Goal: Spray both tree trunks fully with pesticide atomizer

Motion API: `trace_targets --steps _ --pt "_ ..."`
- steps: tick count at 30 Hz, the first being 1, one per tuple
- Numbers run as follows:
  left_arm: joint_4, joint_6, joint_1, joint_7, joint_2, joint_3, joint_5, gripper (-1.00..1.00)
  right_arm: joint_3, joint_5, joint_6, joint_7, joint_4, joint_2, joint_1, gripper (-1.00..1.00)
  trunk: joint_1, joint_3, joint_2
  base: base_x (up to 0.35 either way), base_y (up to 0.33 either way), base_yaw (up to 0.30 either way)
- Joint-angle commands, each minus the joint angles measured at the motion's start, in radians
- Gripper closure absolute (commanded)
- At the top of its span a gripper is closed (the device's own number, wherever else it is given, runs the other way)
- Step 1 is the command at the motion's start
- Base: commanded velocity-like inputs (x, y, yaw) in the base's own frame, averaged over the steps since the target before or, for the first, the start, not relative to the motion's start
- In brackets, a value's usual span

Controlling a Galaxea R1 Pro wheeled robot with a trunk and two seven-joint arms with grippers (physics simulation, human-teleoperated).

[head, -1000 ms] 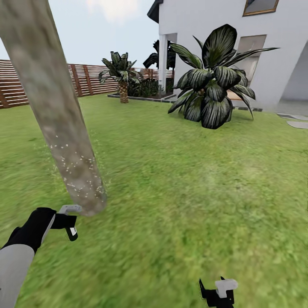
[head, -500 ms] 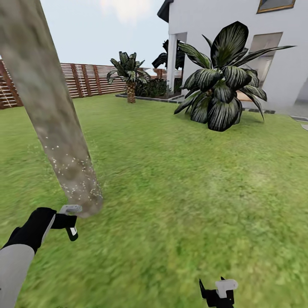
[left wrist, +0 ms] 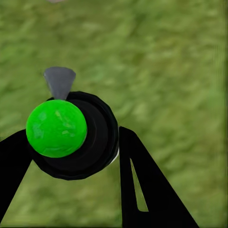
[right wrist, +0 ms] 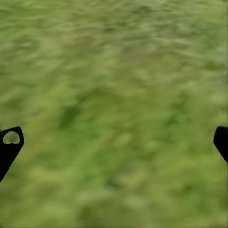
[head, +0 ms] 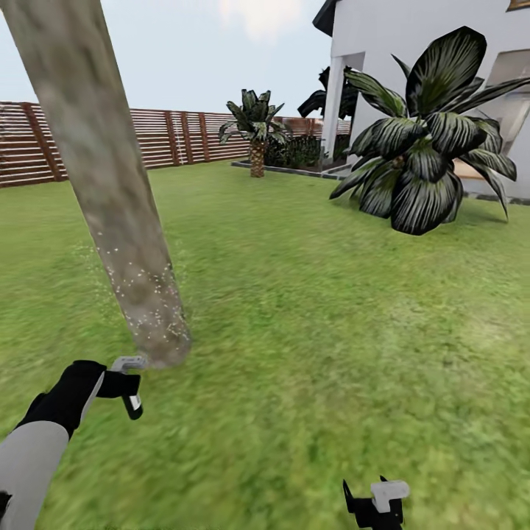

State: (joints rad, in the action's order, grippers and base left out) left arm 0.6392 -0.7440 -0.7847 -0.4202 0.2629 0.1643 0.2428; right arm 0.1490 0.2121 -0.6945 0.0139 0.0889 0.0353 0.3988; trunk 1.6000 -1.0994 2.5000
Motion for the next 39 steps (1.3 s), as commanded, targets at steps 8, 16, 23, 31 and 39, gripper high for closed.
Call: trace_targets --steps 8,16,23,31,39 --pt "0.015 -0.024 -0.019 -0.001 -0.014 -0.003 0.003 1.0 0.001 0.0 0.0 0.0 0.0 0.002 0.0 -1.0 0.0 0.0 0.0 -0.162 -0.002 0.061" --pt "0.048 -0.213 -0.224 0.002 -0.063 -0.011 0.017 1.0 0.0 0.0 0.0 0.0 0.0 0.006 0.0 -1.0 0.0 0.0 0.0 -0.024 0.0 0.0" --pt "0.05 -0.251 -0.245 -0.001 -0.01 -0.01 0.018 1.0 0.0 0.0 0.0 0.0 0.0 0.005 0.0 -1.0 0.0 0.0 0.0 0.0 0.0 0.0" --pt "0.136 -0.26 -0.246 -0.002 -0.007 -0.011 0.017 1.0 0.0 0.0 0.001 0.0 0.0 0.005 0.0 -1.0 0.0 0.0 0.0 0.102 0.01 0.0" --pt "0.145 -0.261 -0.244 -0.002 -0.004 -0.012 0.018 1.0 0.0 0.0 0.001 0.0 0.0 0.005 0.0 -1.0 0.0 0.0 0.0 0.011 0.002 0.0"
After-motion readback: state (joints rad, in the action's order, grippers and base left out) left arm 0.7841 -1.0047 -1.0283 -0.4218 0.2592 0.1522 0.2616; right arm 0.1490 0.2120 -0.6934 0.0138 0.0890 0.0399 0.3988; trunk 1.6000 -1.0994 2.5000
